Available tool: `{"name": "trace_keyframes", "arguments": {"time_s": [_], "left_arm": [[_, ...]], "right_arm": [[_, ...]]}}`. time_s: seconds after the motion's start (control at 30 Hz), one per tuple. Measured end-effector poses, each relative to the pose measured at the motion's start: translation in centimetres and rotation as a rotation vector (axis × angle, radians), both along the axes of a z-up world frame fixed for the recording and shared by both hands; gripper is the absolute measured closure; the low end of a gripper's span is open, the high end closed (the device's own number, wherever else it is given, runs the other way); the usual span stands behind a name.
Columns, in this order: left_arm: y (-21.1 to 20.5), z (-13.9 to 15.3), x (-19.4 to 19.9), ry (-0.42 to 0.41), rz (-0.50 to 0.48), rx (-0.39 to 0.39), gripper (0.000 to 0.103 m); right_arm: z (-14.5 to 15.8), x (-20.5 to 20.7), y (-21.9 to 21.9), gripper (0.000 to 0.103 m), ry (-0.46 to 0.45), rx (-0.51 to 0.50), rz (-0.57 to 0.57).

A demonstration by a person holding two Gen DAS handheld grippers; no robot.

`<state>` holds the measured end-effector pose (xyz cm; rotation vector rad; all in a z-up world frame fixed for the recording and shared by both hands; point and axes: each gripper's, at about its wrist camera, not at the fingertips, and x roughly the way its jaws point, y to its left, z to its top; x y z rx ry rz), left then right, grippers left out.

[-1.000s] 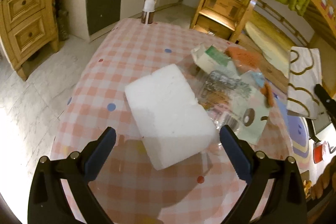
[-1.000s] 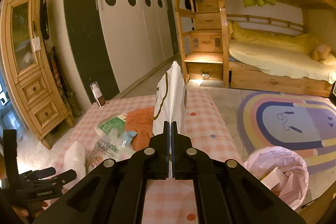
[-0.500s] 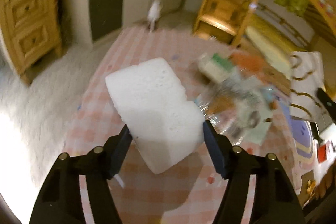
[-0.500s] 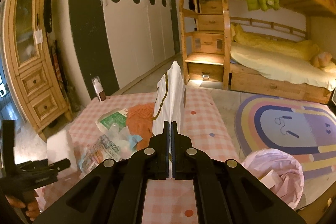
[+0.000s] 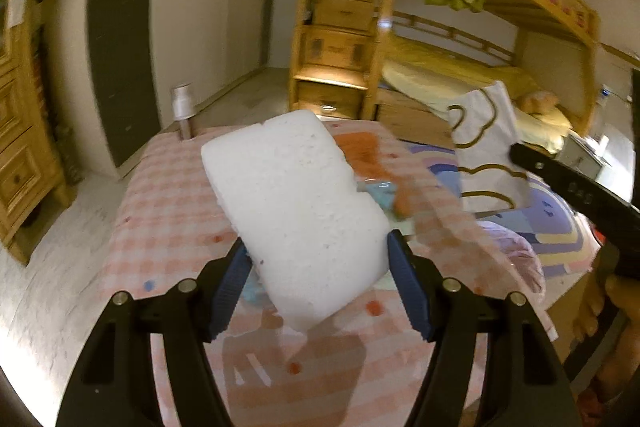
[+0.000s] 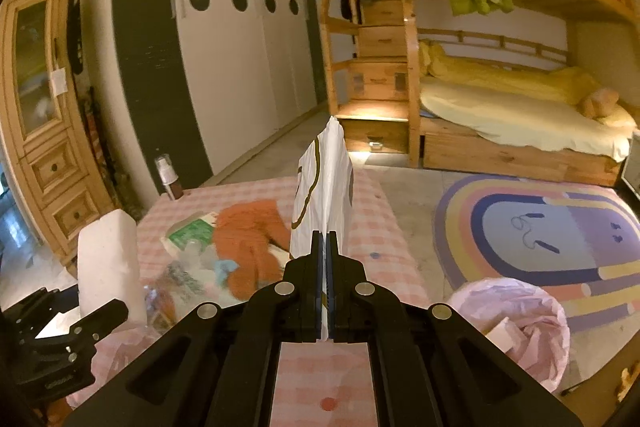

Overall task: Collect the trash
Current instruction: 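Carry the paper bag and foam block over the pink-lined bin and open both tools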

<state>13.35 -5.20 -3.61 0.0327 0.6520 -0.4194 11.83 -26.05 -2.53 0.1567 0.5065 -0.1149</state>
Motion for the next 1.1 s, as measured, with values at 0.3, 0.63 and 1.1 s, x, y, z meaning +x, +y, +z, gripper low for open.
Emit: {"name": "trace_keyframes", "arguments": {"time_s": [0.3,0.63,1.1], "left_arm": [[-7.7,-0.2,-0.3,-0.02,-0.187,0.025,0.035],[-16.4,-2.4,-0.5,0.023,-0.322,0.088,0.033],[-28.4,-6.1,-0.6,0.123,-0.536,0.12,0.031]], "right_arm": [[-0.9,-1.4,-5.3,0.102,0.044,0.047,-0.104],[-2.7,-4.2,-12.9,0.102,0.128,0.093,-0.349],[-6.0,-6.0,-20.3,0.101,0.232,0.206,-0.542]]}}
